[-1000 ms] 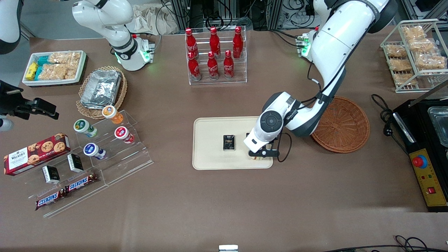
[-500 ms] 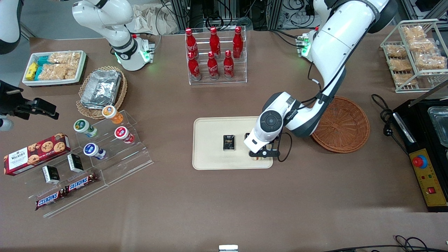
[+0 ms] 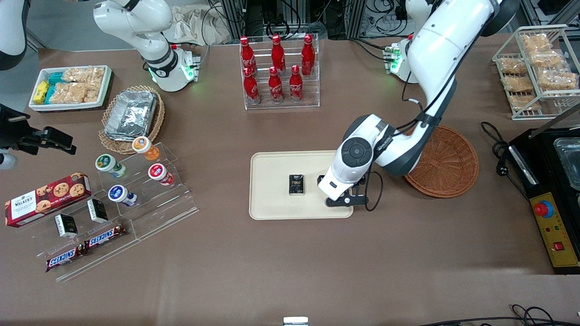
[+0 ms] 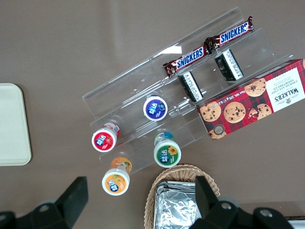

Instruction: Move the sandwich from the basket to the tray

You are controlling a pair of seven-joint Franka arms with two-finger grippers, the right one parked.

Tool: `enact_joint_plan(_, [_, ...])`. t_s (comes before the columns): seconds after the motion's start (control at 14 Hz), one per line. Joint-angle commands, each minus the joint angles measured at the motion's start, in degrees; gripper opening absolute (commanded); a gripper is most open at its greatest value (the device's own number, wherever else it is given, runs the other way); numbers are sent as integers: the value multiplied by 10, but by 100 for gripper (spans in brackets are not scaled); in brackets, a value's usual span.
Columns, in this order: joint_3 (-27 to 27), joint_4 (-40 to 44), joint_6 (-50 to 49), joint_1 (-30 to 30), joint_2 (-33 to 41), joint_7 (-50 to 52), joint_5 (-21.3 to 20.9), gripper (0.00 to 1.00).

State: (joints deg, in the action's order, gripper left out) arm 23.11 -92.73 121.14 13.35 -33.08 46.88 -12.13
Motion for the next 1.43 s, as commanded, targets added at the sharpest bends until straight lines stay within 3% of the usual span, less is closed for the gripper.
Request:
enact_joint_plan(0.0, [-2,19,-56,-9,66,91,7,100])
enact_joint_plan(0.5, [-3,71,-200,-56,204,90,9,100])
enact_joint_plan(0.64, [-33,70,-223,-52,240,83,30,100])
enact_joint_plan(0.93, [-128,62,-314,-46,324,-126,101,100])
enact_joint_plan(1.36, [-267,-70,-324,-17,470,-413,104,100])
